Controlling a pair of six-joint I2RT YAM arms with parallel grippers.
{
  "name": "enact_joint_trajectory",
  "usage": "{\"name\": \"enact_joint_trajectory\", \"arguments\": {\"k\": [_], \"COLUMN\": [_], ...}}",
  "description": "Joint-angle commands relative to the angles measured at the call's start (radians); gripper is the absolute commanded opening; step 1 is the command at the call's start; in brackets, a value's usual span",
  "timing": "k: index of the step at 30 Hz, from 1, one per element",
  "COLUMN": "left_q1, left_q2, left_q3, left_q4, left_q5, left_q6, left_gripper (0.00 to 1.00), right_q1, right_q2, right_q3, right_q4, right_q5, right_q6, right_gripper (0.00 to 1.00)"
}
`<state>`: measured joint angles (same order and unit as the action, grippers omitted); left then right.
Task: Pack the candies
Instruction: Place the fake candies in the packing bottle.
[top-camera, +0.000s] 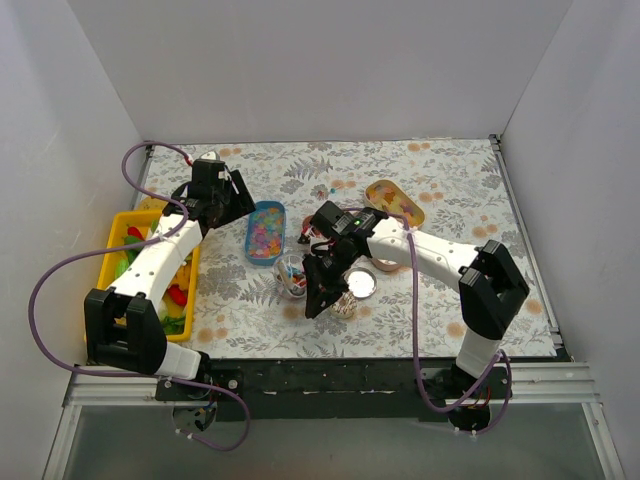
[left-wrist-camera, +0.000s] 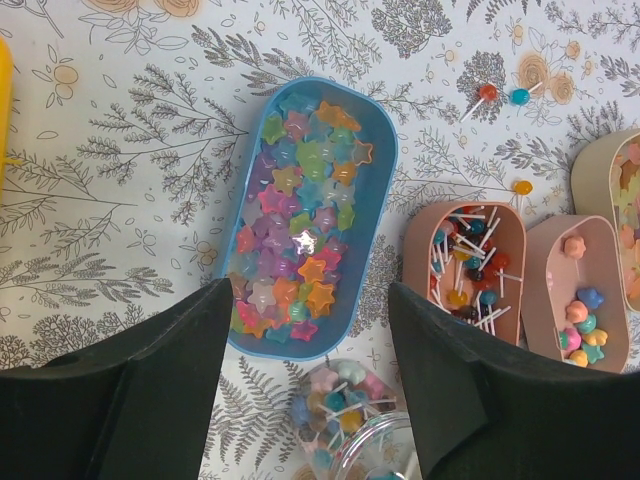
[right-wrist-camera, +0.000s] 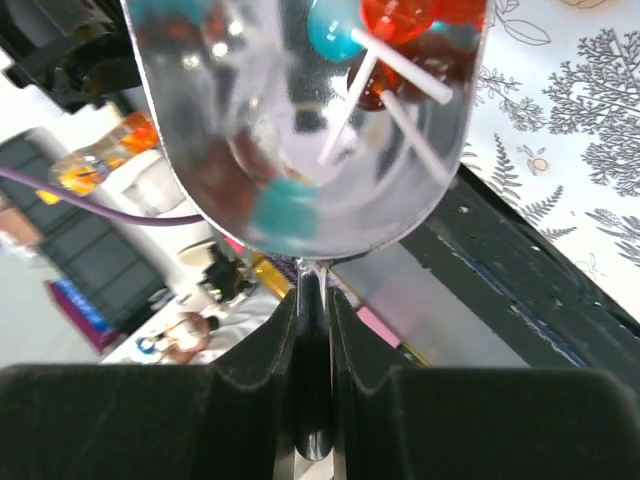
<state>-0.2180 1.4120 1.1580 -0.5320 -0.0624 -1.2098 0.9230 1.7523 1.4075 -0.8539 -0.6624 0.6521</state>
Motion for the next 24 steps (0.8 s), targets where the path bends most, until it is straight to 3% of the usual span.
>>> {"name": "enact_joint_trajectory", "arguments": {"k": [1, 18, 24], "left_q1": [0.005, 0.003, 0.003], "left_q2": [-0.033, 0.082, 0.198], "left_q3": [0.003, -0.011, -0.009], "left_q4": [-0.017, 0.033, 0.058], "left_q5": [-0.016, -0.039, -0.028], "left_q6": [-0.002, 0.0, -0.004], "left_gripper": [0.63, 0.63, 0.51], "right_q1": [-0.027, -0.072, -0.092], "right_q2": [-0.063, -0.162, -0.197], "right_q3": [-0.036, -0.17, -0.164], "right_q4": [0.102, 0.369, 0.408], "right_q5": [-0.138, -0.351, -0.356], "right_q6": [0.083, 0.382, 0.413], "right_gripper": [0.01, 0.01, 0.01]}}
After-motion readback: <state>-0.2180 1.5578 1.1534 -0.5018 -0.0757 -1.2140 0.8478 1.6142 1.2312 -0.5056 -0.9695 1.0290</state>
